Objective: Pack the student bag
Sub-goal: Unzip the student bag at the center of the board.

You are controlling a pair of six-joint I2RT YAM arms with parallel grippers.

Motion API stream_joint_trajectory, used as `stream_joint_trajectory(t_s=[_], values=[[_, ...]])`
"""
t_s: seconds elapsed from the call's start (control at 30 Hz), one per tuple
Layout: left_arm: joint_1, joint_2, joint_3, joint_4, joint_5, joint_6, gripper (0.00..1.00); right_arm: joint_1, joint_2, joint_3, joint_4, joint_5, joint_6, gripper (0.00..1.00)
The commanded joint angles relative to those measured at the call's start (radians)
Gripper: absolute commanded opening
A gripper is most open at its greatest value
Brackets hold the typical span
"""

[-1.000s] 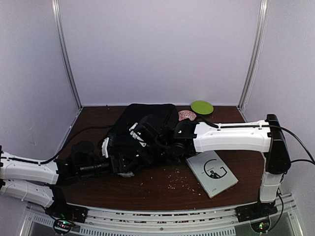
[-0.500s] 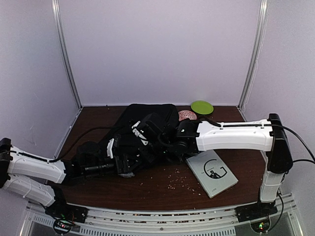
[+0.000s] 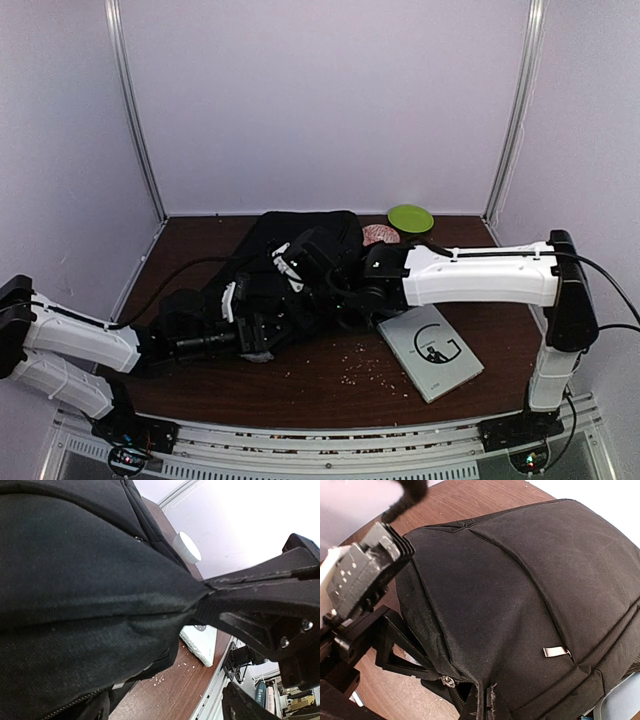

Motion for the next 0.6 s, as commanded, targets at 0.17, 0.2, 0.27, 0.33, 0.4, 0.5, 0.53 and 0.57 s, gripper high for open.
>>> stream_joint_trajectory(t_s=[0.17, 0.2, 0.27, 0.33, 0.4, 0.5, 0.53, 0.57], values=[[0.013, 0.074, -0.009, 0.172, 0.039, -0.025, 0.78, 0.004, -0.081, -0.002, 0.062, -0.053, 0.033, 0.0], [0.015, 0.078, -0.012, 0.18, 0.041, -0.027, 0.78, 0.003, -0.082, -0.003, 0.063, -0.053, 0.034, 0.0], [0.019, 0.086, -0.02, 0.196, 0.043, -0.03, 0.78, 0.002, -0.083, -0.005, 0.067, -0.062, 0.038, 0.0], [0.025, 0.096, -0.026, 0.229, 0.051, -0.033, 0.78, 0.002, -0.081, -0.004, 0.073, -0.077, 0.043, 0.0], [0.031, 0.108, -0.031, 0.266, 0.06, -0.04, 0.78, 0.001, -0.081, -0.005, 0.079, -0.095, 0.049, 0.0], [0.037, 0.125, -0.028, 0.313, 0.075, -0.044, 0.75, 0.001, -0.082, -0.005, 0.085, -0.112, 0.058, 0.0], [0.037, 0.13, -0.026, 0.326, 0.079, -0.046, 0.74, 0.001, -0.082, -0.005, 0.086, -0.115, 0.059, 0.0], [0.038, 0.135, -0.022, 0.338, 0.084, -0.046, 0.73, 0.001, -0.082, -0.004, 0.086, -0.118, 0.06, 0.0]])
